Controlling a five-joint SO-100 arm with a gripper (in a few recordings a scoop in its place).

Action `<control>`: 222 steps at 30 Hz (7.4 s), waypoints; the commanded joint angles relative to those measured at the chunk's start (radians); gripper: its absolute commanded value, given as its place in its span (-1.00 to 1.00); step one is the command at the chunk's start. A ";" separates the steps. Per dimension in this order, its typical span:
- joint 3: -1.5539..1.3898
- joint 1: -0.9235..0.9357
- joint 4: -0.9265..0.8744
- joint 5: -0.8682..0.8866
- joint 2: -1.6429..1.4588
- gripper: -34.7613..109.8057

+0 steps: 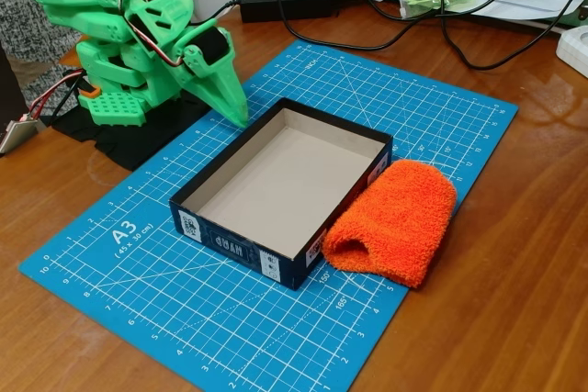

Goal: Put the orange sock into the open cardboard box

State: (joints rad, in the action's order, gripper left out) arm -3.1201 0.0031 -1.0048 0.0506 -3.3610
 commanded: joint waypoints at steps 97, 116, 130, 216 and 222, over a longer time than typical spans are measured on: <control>2.152 0.074 0.092 -0.238 2.413 -0.52; 2.404 0.066 -0.092 -0.221 2.201 -0.52; 2.272 0.086 -0.522 -0.130 1.821 -0.52; 0.055 0.034 -0.149 0.025 -0.018 -0.52; 0.055 0.015 -0.149 0.011 -0.018 -0.52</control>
State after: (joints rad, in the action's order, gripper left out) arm -3.0572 0.0000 -1.1490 0.0552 -3.3610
